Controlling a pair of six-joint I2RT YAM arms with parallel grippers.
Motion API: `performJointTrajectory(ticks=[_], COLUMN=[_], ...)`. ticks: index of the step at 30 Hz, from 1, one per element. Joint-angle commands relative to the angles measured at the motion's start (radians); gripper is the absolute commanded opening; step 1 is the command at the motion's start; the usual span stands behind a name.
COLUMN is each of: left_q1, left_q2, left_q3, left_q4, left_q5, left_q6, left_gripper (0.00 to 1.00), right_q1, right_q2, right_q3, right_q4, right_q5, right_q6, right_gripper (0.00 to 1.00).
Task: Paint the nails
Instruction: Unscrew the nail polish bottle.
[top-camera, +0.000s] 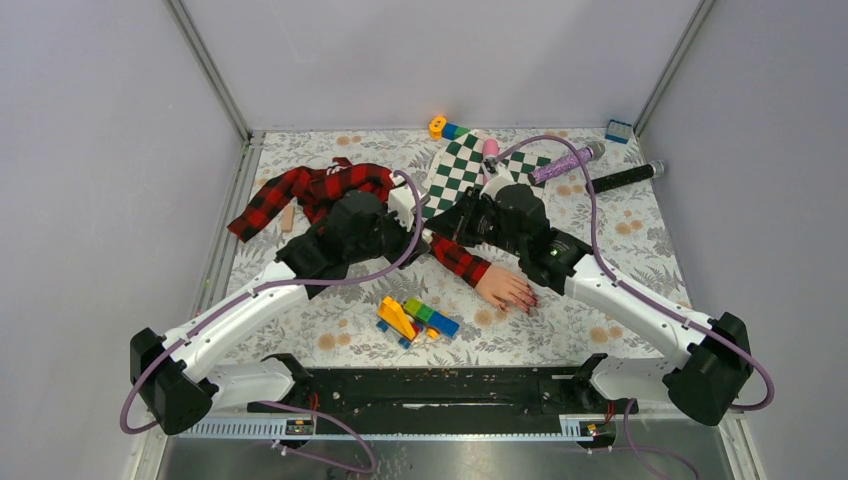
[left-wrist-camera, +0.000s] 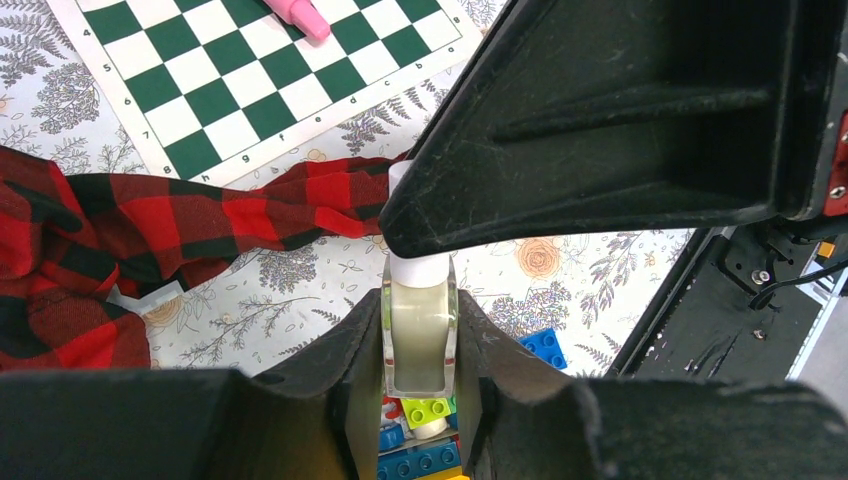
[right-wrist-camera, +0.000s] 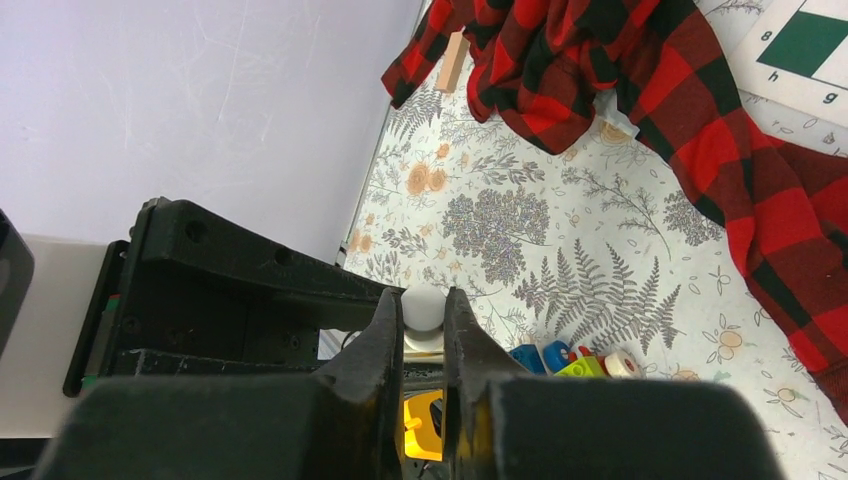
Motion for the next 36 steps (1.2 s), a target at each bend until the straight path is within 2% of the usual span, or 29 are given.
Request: performJointTrajectory(ticks=[1, 11, 27, 36], left_q1=[-0.006, 0.003, 0.049, 0.088], left_q2=[-0.007, -0.008, -0.031, -0.077], left_q3=[0.019, 0.045, 0.044, 0.011], left_q4=[0.049, 0.061, 0.176, 0.259], left_q5=[0.042, 0.290, 0.699, 0.811], left_q6=[0.008, -0.014, -0.096, -0.127], left_gripper=[0.00, 0.00, 0.00, 0.00], right_q1=[0.017, 0.017, 0.017, 0.017], right_q2=[-0.009, -0.096, -0.177, -0.193], right_q3=[0.035, 0.017, 0.014, 0.000], right_q4=[0.046, 0.038, 0.111, 0.163], right_q5=[-0.034, -0.060, -0.377, -0.507], right_q6=[0.000, -0.153, -0.354, -0.358], right_gripper=[0.00, 0.00, 0.00, 0.00])
